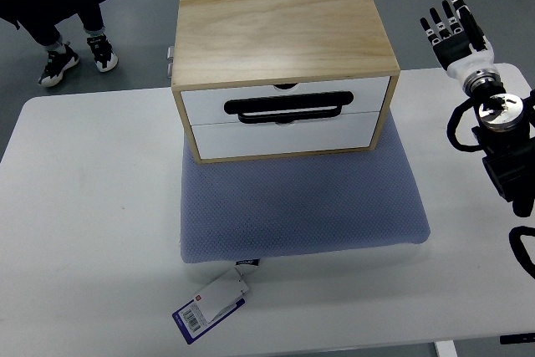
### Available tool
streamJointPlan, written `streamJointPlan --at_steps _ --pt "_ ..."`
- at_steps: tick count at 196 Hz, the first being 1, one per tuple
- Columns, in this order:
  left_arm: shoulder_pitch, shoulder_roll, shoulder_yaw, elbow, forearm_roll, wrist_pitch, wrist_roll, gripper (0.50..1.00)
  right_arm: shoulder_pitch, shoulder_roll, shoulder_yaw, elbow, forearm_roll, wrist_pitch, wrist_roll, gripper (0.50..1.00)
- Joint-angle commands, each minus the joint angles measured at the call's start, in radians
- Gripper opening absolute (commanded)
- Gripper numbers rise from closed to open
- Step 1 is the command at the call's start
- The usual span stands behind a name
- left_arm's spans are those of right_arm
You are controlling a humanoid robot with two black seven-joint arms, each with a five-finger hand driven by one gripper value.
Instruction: Open wood drawer with right hand
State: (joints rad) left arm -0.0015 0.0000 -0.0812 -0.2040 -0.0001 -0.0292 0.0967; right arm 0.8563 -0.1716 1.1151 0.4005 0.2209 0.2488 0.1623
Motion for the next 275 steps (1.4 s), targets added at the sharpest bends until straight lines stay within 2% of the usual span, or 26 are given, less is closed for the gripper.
streamJointPlan --at_steps 1,52,83,84,112,148,163,187,198,208,209,226,248,275 --pt "0.0 0.0 0.0 0.0 0.0 0.0 0.0 1.0 -0.002 0.001 0.0 0.0 0.0 0.001 0.0 0.946" --pt "0.0 0.0 0.0 0.0 0.0 0.005 0.0 1.0 0.01 -0.008 -0.017 0.003 -0.021 0.003 -0.001 0.946" --pt "0.0 0.0 0.0 -0.005 0.0 0.002 -0.002 1.0 0.064 -0.069 -0.037 0.009 -0.048 0.0 -0.007 0.946" --pt "0.0 0.0 0.0 -0.006 0.0 0.0 -0.002 1.0 0.104 -0.098 -0.073 0.011 -0.09 0.003 -0.01 0.946" --pt "0.0 0.0 0.001 -0.009 0.0 0.0 0.0 1.0 0.245 -0.141 -0.241 0.02 -0.258 0.026 -0.01 0.944" --pt "0.0 0.0 0.003 -0.014 0.005 -0.001 0.0 1.0 0.423 -0.201 -0.494 0.057 -0.479 0.121 -0.012 0.944" --pt "0.0 0.0 0.003 -0.012 0.005 -0.001 0.0 1.0 0.501 -0.229 -0.617 0.127 -0.595 0.15 -0.013 0.944" --pt "0.0 0.0 0.003 -0.012 0.005 -0.001 0.0 1.0 0.638 -0.304 -0.827 0.316 -0.799 0.224 -0.035 0.944" --pt "0.0 0.0 0.003 -0.014 0.006 -0.001 0.0 1.0 0.705 -0.312 -0.916 0.377 -0.834 0.259 -0.049 0.944" --pt "0.0 0.0 0.003 -0.014 0.006 -0.001 0.0 1.0 0.705 -0.312 -0.916 0.377 -0.834 0.259 -0.049 0.944" --pt "0.0 0.0 0.005 -0.014 0.006 -0.001 0.0 1.0 0.771 -0.312 -0.995 0.433 -0.842 0.294 -0.062 0.944" --pt "0.0 0.0 0.005 -0.014 0.006 -0.001 0.0 1.0 0.859 -0.307 -1.087 0.53 -0.841 0.349 -0.105 0.944" --pt "-0.002 0.0 0.005 -0.014 0.008 -0.001 0.0 1.0 0.922 -0.293 -1.155 0.67 -0.834 0.362 -0.15 0.944" --pt "-0.002 0.0 0.006 -0.012 0.008 -0.001 0.0 1.0 0.958 -0.278 -1.204 0.802 -0.822 0.362 -0.155 0.944"
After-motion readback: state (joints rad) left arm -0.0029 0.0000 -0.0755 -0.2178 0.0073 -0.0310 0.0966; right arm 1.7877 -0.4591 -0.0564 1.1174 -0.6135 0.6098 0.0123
